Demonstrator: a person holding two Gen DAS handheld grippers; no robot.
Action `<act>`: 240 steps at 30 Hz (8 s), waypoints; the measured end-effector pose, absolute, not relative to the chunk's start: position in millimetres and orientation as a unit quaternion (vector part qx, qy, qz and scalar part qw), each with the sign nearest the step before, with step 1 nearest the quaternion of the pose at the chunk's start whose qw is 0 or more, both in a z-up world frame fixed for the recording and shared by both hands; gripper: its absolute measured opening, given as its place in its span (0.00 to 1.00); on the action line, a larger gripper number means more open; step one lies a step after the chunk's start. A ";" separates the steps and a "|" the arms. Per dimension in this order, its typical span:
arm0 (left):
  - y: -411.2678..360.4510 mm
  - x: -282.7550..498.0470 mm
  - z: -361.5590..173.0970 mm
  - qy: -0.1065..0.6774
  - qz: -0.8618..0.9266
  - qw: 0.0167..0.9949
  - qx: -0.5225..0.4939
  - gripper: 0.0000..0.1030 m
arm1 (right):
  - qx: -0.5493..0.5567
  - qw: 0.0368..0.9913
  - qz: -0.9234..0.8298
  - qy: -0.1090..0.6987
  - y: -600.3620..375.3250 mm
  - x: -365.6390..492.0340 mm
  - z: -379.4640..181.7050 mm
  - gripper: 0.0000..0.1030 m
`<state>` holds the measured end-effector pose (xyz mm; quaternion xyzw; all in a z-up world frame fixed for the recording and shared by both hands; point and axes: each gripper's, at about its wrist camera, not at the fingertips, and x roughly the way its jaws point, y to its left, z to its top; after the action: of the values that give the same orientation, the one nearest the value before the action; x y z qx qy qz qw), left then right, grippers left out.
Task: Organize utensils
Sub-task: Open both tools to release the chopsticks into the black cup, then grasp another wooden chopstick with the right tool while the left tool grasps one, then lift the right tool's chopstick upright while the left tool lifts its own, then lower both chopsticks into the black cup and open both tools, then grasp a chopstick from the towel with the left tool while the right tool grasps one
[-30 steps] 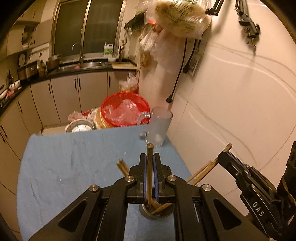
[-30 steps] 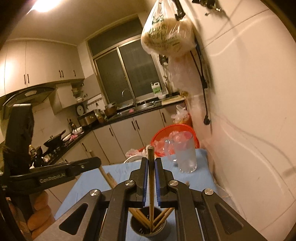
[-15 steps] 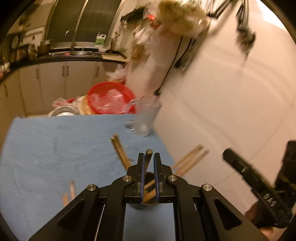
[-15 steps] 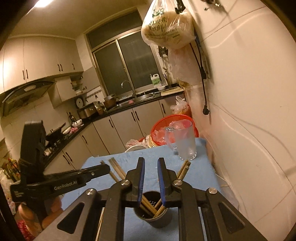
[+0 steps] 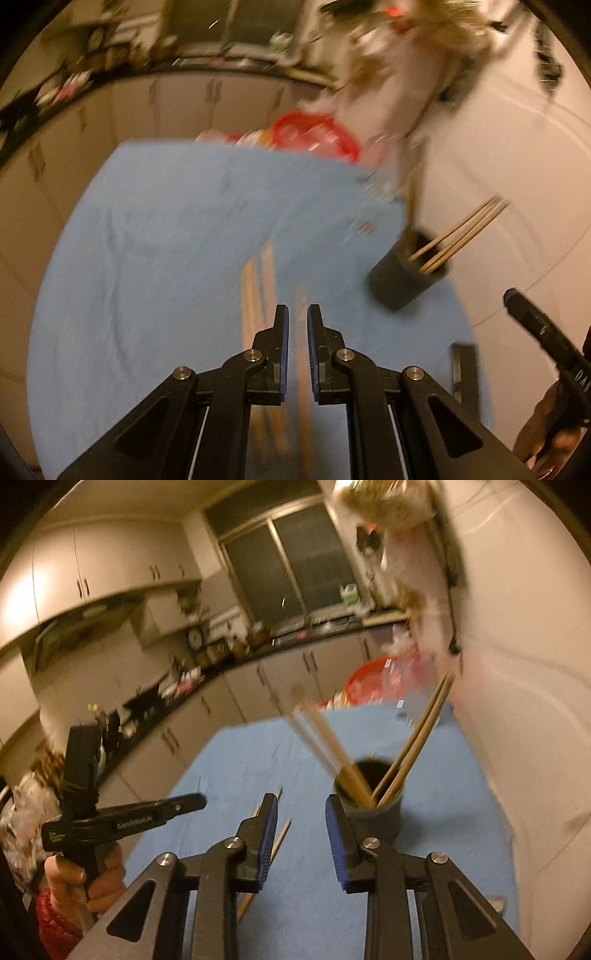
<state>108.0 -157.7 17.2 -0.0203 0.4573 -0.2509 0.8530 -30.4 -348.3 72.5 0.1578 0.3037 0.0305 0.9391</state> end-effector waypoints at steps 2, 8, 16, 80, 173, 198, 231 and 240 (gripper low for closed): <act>-141.1 105.8 -5.2 0.480 -0.224 0.848 -0.023 0.09 | 0.165 0.930 0.037 0.327 -341.4 -24.0 55.2 0.29; -108.4 96.7 -45.0 0.518 -0.188 0.834 -0.034 0.09 | 0.174 0.902 0.054 0.392 -318.4 -3.0 11.5 0.29; -102.1 91.5 -47.6 0.513 -0.163 0.842 -0.009 0.09 | 0.180 0.868 0.027 0.461 -292.5 53.2 -16.2 0.29; -135.7 159.5 -15.5 0.501 -0.202 0.841 -0.017 0.05 | 0.163 0.907 0.050 0.384 -289.9 16.5 -2.0 0.06; -125.2 17.3 132.4 0.313 -0.275 0.909 0.014 0.05 | 0.136 0.972 0.036 0.189 -295.1 -100.9 119.5 0.06; -222.2 65.4 207.8 0.280 -0.340 0.898 -0.007 0.05 | 0.137 0.982 -0.046 0.125 -388.8 -64.7 197.1 0.06; -292.8 125.6 150.9 0.335 -0.340 0.879 -0.015 0.15 | 0.161 0.962 -0.077 0.208 -437.8 13.6 143.4 0.28; -240.9 107.0 155.7 0.324 -0.330 0.886 -0.024 0.17 | 0.171 0.968 -0.045 0.178 -420.9 -32.8 161.8 0.28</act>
<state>107.0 -240.9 155.7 -0.0243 0.3239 -0.3298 0.8864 -32.8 -420.9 161.8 0.1709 0.1776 -0.0455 0.9681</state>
